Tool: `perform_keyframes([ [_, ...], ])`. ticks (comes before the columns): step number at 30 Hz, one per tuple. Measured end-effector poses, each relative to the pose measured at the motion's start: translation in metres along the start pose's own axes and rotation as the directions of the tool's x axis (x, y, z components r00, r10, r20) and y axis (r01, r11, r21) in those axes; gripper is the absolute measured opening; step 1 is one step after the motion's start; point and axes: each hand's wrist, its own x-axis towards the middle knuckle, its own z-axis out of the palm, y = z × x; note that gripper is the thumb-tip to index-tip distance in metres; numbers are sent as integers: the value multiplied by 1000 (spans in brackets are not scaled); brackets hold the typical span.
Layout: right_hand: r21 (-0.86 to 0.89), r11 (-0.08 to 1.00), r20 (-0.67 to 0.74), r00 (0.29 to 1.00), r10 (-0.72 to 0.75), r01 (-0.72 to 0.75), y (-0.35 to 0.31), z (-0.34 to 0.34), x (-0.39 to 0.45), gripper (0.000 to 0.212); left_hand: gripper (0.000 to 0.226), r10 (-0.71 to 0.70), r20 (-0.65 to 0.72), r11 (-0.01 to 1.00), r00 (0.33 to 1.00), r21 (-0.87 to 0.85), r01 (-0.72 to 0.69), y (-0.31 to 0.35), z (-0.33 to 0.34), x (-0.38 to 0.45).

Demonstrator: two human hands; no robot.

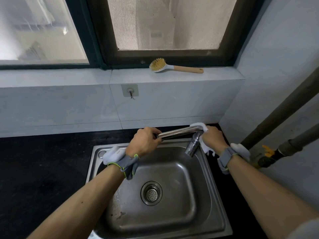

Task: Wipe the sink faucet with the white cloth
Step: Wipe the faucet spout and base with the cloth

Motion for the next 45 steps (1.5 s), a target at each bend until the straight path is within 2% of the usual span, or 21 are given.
perform_keyframes([
  [2, 164, 972, 35, 986, 164, -167, 6, 8, 1, 27, 28, 15, -13, 1000, 1000, 8, -15, 0, 2, -1],
  [3, 187, 960, 33, 978, 206, -208, 7, 14, 0, 27, 28, 18, -19, 1000, 1000, 10, -18, 0, 2, -1],
  [6, 166, 964, 6, 977, 211, -209, 8, 25, -3, 31, 28, 10, -27, 1000, 1000, 0, -10, 0, 3, 0],
  [8, 267, 936, 28, 973, 230, -229, 11, 27, -5, 33, 28, 12, -18, 1000, 1000, 5, -12, 0, 2, 0],
  [10, 520, 813, 72, 962, 264, -262, 13, 24, -11, 34, 29, 16, -5, 1000, 1000, 7, -16, 1, 0, 1],
  [12, 735, 593, 134, 928, 347, -328, 13, 23, -17, 44, 29, 12, 6, 1000, 1000, -5, -12, 0, -2, 2],
  [15, 870, 358, 219, 917, 334, -338, 12, 30, -24, 28, 30, 6, 17, 1000, 1000, -29, -5, -2, -3, 2],
  [18, 891, 212, 287, 859, 425, -402, 4, 34, -20, 36, 31, 0, 24, 998, 1000, -58, 2, -3, -4, 0],
  [19, 900, 219, 253, 860, 444, -377, 2, 34, -20, 32, 32, 0, 22, 998, 1000, -56, 2, -3, -3, 0],
  [21, 916, 324, 82, 901, 427, -236, -4, 30, -21, 15, 32, 6, 15, 999, 1000, -46, -5, -4, -2, -2],
  [23, 845, 511, -53, 926, 374, -158, -4, 26, -20, 17, 30, 6, 10, 999, 1000, -50, -6, -5, -2, -3],
  [24, 774, 618, -101, 936, 337, -139, -4, 22, -18, 24, 29, 5, 9, 998, 1000, -55, -5, -5, -2, -3],
  [26, 601, 794, -147, 965, 217, -87, -8, 12, -6, 46, 28, 4, 14, 998, 1000, -63, -3, -5, -2, -3],
  [29, 326, 945, -86, 996, -2, 30, -22, -8, 10, 45, 30, 5, 23, 999, 1000, -49, -4, -3, -2, -1],
  [33, 90, 982, 115, 977, -178, 168, -35, -27, 16, 36, 29, 16, 38, 1000, 999, -22, -15, -3, -4, 1],
  [37, 78, 968, 242, 937, -252, 240, -46, -34, 21, 33, 30, 15, 37, 999, 999, 36, -16, 0, -4, 4],
  [41, 22, 975, 280, 935, -217, 220, -57, -32, 28, 24, 29, 25, 14, 996, 1000, 90, -26, 0, -4, 4],
  [45, 54, 978, 240, 948, -208, 201, -46, -23, 29, 29, 31, 17, 0, 997, 1000, 77, -17, -2, -4, 3],
])
